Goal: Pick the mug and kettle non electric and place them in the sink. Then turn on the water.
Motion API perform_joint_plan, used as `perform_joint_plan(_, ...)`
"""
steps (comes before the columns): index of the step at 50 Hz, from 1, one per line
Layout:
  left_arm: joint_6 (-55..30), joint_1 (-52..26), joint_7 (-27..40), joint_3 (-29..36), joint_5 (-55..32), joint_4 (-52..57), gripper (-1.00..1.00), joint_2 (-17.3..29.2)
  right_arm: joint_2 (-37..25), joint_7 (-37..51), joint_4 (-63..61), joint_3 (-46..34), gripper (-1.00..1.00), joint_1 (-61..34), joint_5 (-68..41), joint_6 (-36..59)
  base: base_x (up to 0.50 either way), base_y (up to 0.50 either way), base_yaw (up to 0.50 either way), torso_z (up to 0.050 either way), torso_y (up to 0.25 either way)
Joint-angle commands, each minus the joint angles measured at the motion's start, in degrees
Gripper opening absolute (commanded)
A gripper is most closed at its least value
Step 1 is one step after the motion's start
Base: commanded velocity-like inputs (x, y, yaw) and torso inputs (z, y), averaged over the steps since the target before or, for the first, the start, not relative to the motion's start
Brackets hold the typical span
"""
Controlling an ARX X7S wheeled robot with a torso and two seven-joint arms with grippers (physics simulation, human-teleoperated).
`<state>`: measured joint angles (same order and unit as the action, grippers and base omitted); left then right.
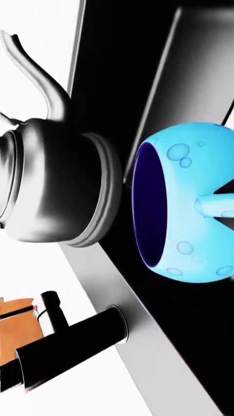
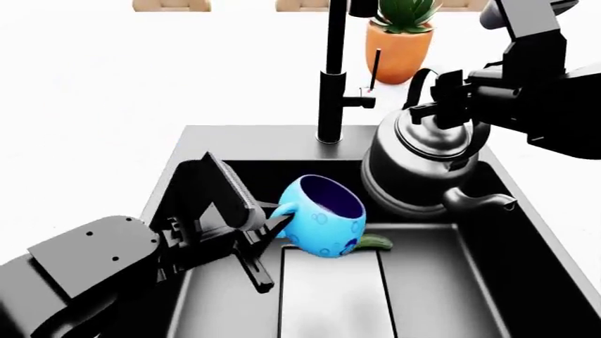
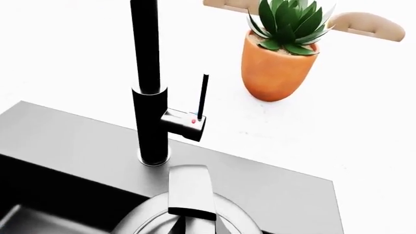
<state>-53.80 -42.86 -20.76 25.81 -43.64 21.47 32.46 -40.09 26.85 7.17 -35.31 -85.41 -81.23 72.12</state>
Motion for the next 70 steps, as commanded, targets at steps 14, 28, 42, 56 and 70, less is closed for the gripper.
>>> perform_joint_plan(14, 1.3, -2.6, -3.8, 6.6, 1.8, -4.7, -1.00, -5.0, -0.6, 1.4, -0.6, 0.9, -1.00, -0.7, -0.4, 0.1, 0.00, 0.00, 0.00, 0.001, 0.001)
perform_joint_plan(28, 3.1, -3.8, -6.5, 10.6, 2.8, -9.2, -1.00, -9.9, -0.9, 2.1, -0.4, 0.8, -1.00, -1.3, -1.0, 0.5, 0.00, 0.00, 0.00, 0.000, 0.001)
perform_joint_plan(42, 4.0, -3.8, -7.9, 14.3, 4.1, -11.7, -1.00, -12.5, -1.3, 2.6, -0.6, 0.9, -1.00, -1.5, -1.6, 0.6, 0.00, 0.00, 0.00, 0.001, 0.001)
perform_joint_plan(56, 5.8, -3.9, -7.8, 16.6, 5.8, -16.3, -1.00, -16.2, -1.9, 3.2, -1.0, 1.0, -1.00, -1.1, -2.3, 0.4, 0.00, 0.00, 0.00, 0.000, 0.001)
perform_joint_plan(70, 9.8, -4.0, -9.1, 19.9, 9.6, -23.1, -1.00, -18.3, -2.4, 3.0, -1.0, 0.8, -1.00, -0.6, -2.1, -0.2, 0.00, 0.00, 0.00, 0.000, 0.000)
